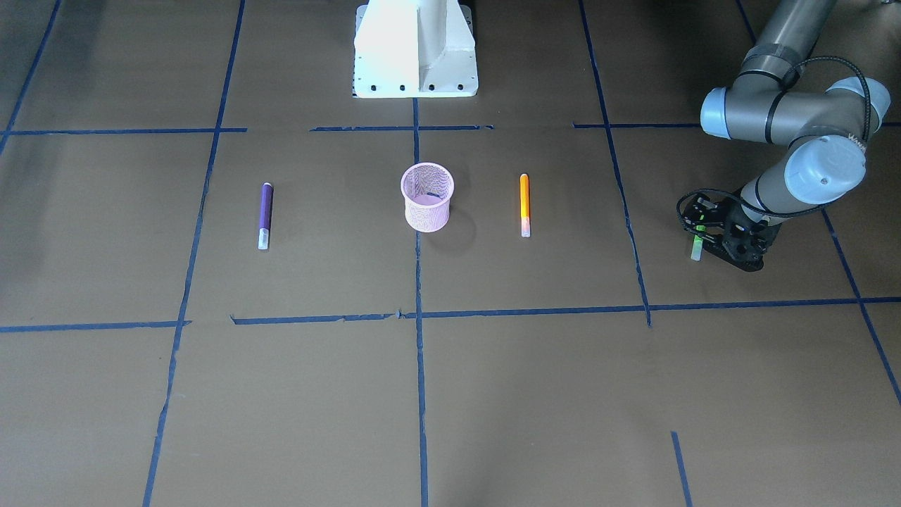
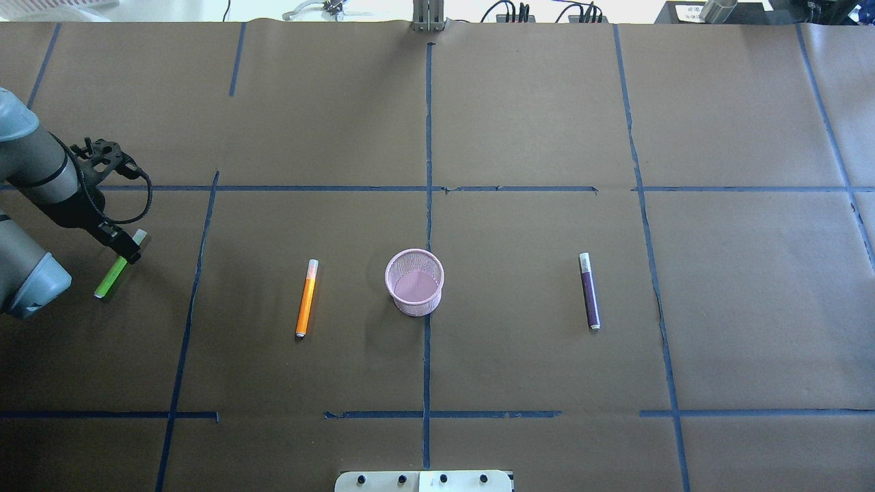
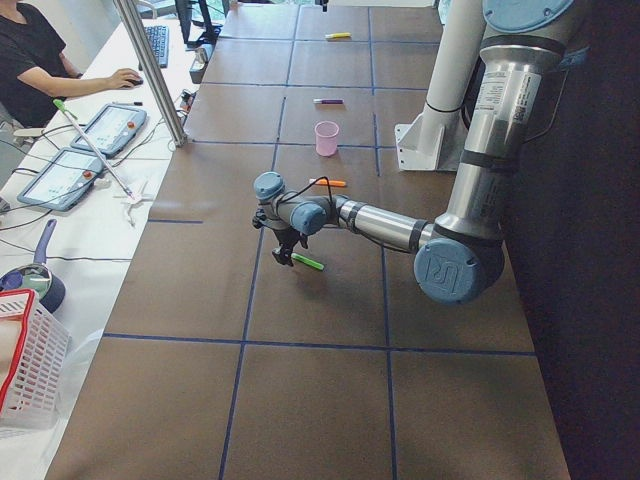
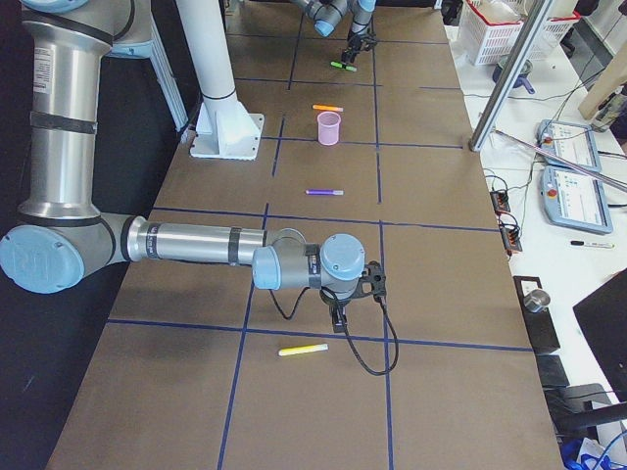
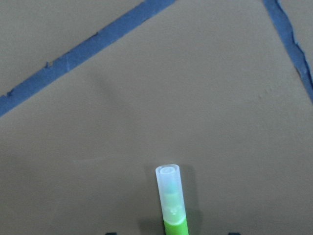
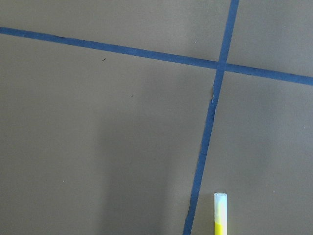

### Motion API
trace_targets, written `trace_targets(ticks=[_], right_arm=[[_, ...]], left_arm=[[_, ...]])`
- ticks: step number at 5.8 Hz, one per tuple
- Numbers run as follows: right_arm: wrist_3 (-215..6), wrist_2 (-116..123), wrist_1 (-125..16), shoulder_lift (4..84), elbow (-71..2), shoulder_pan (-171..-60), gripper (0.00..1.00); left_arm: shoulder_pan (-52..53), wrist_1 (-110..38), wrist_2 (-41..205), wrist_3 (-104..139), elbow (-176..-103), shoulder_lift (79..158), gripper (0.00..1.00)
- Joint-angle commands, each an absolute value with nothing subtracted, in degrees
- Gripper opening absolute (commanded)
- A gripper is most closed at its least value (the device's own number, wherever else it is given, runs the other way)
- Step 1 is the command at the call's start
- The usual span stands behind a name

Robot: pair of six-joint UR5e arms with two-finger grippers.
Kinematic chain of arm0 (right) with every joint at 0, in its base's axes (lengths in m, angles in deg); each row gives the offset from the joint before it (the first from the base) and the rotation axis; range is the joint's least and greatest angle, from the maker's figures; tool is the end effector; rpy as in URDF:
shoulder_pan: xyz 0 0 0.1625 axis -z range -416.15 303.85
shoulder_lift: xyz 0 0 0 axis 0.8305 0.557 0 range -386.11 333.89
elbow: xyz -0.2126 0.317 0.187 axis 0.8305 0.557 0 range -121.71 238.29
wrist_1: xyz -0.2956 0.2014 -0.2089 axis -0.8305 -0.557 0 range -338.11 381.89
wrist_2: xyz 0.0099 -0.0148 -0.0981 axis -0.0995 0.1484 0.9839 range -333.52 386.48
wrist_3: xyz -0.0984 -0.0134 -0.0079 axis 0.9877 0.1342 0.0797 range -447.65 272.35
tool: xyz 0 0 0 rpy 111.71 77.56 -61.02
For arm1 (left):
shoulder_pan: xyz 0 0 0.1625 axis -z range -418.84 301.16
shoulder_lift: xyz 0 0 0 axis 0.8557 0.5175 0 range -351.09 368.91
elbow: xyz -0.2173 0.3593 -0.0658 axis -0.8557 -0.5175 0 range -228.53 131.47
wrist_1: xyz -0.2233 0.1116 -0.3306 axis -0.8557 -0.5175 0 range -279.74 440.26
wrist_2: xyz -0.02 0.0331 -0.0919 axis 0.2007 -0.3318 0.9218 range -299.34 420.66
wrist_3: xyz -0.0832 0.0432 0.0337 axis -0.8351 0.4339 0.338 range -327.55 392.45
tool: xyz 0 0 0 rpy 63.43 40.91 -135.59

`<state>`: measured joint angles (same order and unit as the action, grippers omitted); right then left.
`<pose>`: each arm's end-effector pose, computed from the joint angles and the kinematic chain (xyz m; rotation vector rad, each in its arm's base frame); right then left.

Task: Collect pens into pen holder
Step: 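Lower the left gripper onto the green highlighter and grasp it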

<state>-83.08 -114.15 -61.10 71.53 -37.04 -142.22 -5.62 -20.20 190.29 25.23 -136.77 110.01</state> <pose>0.0260 -0.4428 0.6544 0.0818 -0.8839 -0.1747 0.2966 -0.5132 0.5544 0.0517 0.7712 0.6100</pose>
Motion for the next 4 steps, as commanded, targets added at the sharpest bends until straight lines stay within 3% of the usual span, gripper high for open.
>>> trace_targets(ticks=[1,2,4], right_arm=[[-83.2,-114.1,-61.1,71.5,-37.0,-142.1,1.0],[-83.2,-114.1,-61.1,71.5,-37.0,-142.1,1.0],[-83.2,-114.1,-61.1,71.5,-37.0,-142.1,1.0]], left_arm=[[-5.8,-20.3,190.3,25.2,-136.6,110.0,0.53],[-5.8,-20.5,190.3,25.2,-136.6,109.9,0.47],[-5.8,-20.6,190.3,25.2,-136.6,109.9,0.47]])
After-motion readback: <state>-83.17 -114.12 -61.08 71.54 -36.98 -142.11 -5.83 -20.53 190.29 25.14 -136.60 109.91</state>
